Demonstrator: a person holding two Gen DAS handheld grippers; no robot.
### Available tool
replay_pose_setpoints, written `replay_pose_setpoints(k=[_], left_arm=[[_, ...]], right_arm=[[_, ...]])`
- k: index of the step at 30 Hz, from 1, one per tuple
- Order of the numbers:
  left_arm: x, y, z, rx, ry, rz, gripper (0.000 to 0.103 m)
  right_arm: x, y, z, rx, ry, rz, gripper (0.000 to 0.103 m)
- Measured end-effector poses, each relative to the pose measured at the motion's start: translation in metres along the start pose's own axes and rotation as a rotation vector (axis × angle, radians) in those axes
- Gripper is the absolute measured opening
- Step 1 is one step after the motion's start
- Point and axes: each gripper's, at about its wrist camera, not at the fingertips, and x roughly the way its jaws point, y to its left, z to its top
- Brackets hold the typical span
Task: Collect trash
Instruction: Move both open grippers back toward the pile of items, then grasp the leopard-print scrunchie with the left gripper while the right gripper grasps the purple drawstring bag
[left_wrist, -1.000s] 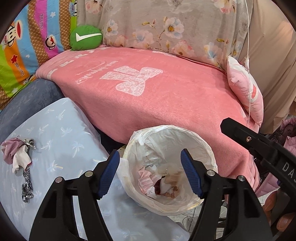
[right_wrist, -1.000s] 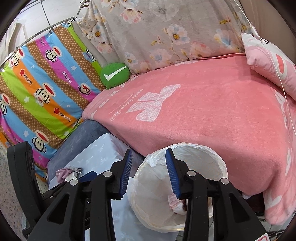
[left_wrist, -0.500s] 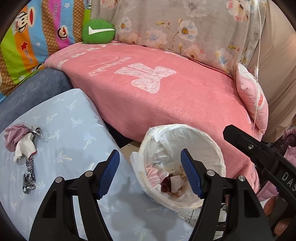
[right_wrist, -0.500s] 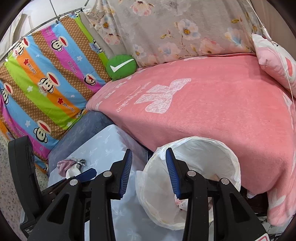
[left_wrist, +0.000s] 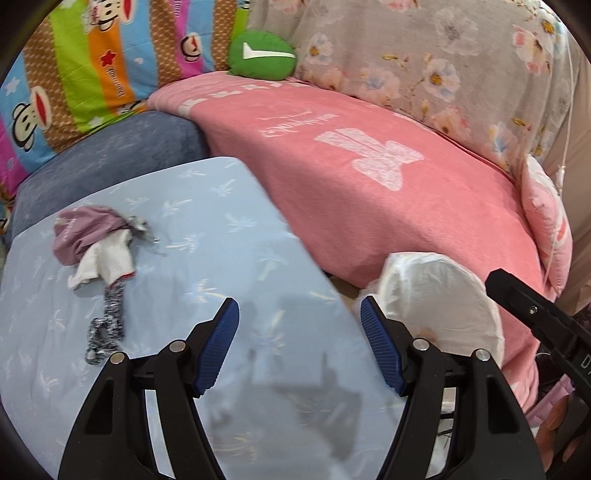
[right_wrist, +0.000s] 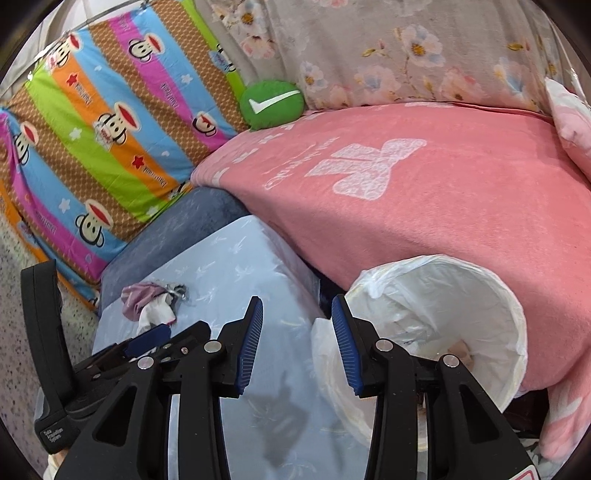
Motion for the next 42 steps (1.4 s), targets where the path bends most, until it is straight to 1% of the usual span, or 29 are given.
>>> replay_pose_setpoints(k=[5, 9, 13, 15, 17, 20, 27, 28, 29, 30, 31, 32, 33, 34, 35, 39, 42], left_arm=[[0.003, 0.04, -0.006, -0.051, 0.008, 0.071, 0.065], [0.007, 0.081, -0.017, -0.11, 0.033, 0.14, 0.071], [0.015, 0.123, -0.027, -0.184, 0.067, 0.189, 0.072], [0.02, 0.144, -0.031, -0.221, 0.088, 0.203, 0.075], [0.025, 0.161, -0.035, -0.247, 0.103, 0.211, 0.077], [0.032, 0.178, -0.038, -0.271, 0.119, 0.214, 0.078], [0.053, 0.201, -0.036, -0.337, 0.152, 0.142, 0.077], [0.055, 0.202, -0.037, -0.346, 0.156, 0.133, 0.074], [0.057, 0.204, -0.038, -0.353, 0.162, 0.113, 0.06], [0.059, 0.207, -0.039, -0.356, 0.169, 0.097, 0.054], [0.057, 0.206, -0.039, -0.346, 0.159, 0.104, 0.044], [0.056, 0.207, -0.039, -0.336, 0.162, 0.084, 0.021], [0.055, 0.21, -0.039, -0.341, 0.17, 0.053, 0.016], [0.053, 0.213, -0.04, -0.349, 0.171, 0.049, 0.014], [0.048, 0.216, -0.041, -0.349, 0.162, 0.056, 0.008], [0.023, 0.231, -0.041, -0.38, 0.102, 0.067, 0.008], [0.005, 0.243, -0.037, -0.391, 0.058, 0.102, 0.008]], right_arm=[[0.022, 0.031, -0.008, -0.052, 0.046, 0.023, 0.039], [0.043, 0.057, -0.018, -0.091, 0.088, 0.039, 0.039], [0.072, 0.088, -0.03, -0.137, 0.14, 0.057, 0.039], [0.084, 0.101, -0.037, -0.155, 0.159, 0.066, 0.039], [0.098, 0.116, -0.043, -0.182, 0.175, 0.071, 0.039], [0.117, 0.138, -0.049, -0.22, 0.197, 0.077, 0.039], [0.147, 0.173, -0.052, -0.268, 0.225, 0.084, 0.039], [0.15, 0.176, -0.052, -0.272, 0.228, 0.083, 0.039], [0.154, 0.179, -0.051, -0.278, 0.23, 0.082, 0.039], [0.157, 0.183, -0.05, -0.282, 0.232, 0.082, 0.039], [0.158, 0.184, -0.05, -0.286, 0.233, 0.082, 0.039], [0.161, 0.187, -0.049, -0.29, 0.234, 0.084, 0.039], [0.164, 0.19, -0.048, -0.295, 0.235, 0.085, 0.039], [0.166, 0.194, -0.047, -0.299, 0.235, 0.087, 0.039], [0.168, 0.198, -0.046, -0.305, 0.234, 0.091, 0.039], [0.177, 0.217, -0.038, -0.332, 0.227, 0.115, 0.039], [0.185, 0.239, -0.028, -0.357, 0.214, 0.143, 0.039]])
